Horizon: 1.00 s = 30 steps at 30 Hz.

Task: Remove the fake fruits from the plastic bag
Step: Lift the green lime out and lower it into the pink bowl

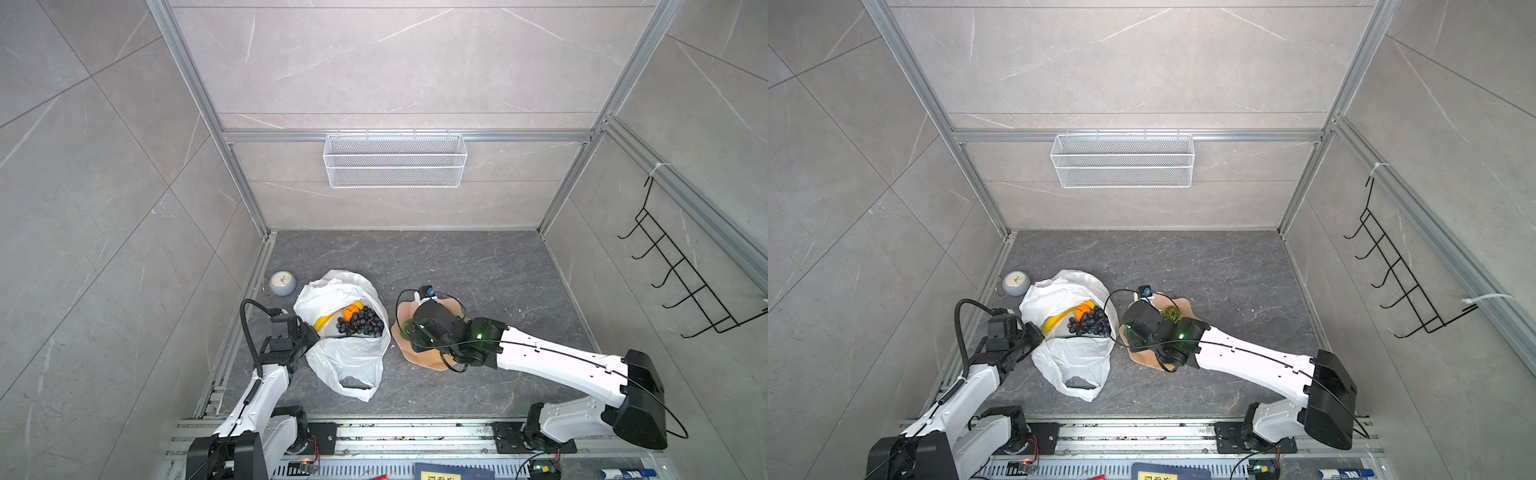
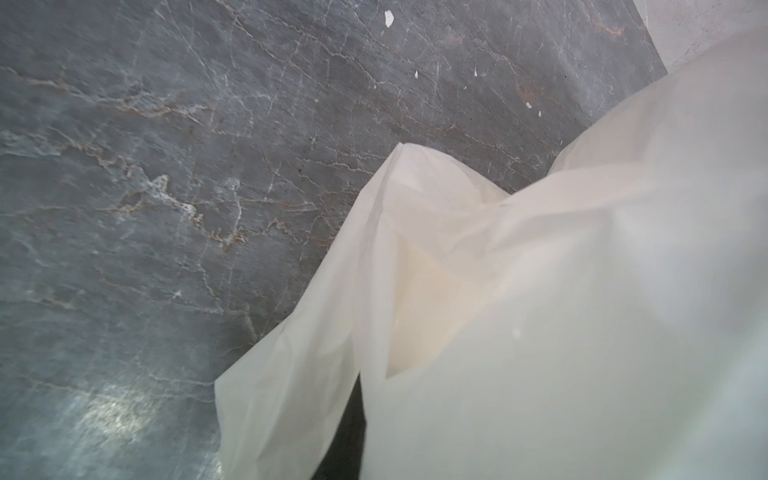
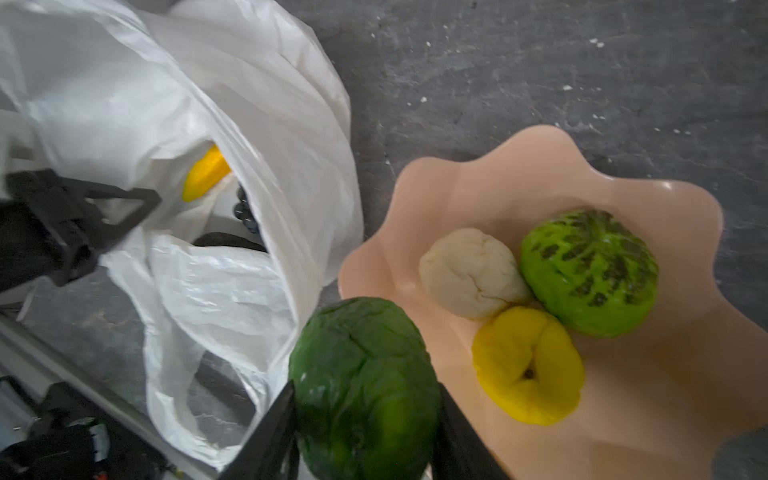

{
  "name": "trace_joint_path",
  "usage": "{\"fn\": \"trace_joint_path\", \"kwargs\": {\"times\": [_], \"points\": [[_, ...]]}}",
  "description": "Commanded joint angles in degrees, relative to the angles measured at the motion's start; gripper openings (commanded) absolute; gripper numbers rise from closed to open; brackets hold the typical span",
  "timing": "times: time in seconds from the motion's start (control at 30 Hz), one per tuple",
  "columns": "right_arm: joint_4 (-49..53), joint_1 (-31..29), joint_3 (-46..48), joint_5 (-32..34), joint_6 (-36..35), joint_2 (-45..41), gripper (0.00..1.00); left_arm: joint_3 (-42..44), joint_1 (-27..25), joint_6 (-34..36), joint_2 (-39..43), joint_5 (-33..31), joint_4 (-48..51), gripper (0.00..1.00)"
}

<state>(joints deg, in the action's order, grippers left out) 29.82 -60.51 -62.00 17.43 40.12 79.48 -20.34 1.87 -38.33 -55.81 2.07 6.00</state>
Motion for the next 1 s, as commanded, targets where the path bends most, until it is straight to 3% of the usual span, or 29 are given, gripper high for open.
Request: {"fn": "trace_joint_path", "kwargs": {"times": [0.0, 0.73, 0.97], "points": [[3.3, -0.1, 1.0, 3.7, 1.6, 1.5, 0.46, -0.1, -0.2, 1.5, 0.2, -0.1, -1.6, 0.12], [9.4, -0.5, -5.1, 8.3, 3.6, 16.6, 0.48, 0.0, -0.2, 1.6, 0.1, 0.2, -1.9, 0.12], [10.4, -0.7, -6.9, 9.3, 3.3, 18.8, 0.57, 0.0, -0.2, 1.7, -0.2, 0.3, -2.0, 0.12]]}}
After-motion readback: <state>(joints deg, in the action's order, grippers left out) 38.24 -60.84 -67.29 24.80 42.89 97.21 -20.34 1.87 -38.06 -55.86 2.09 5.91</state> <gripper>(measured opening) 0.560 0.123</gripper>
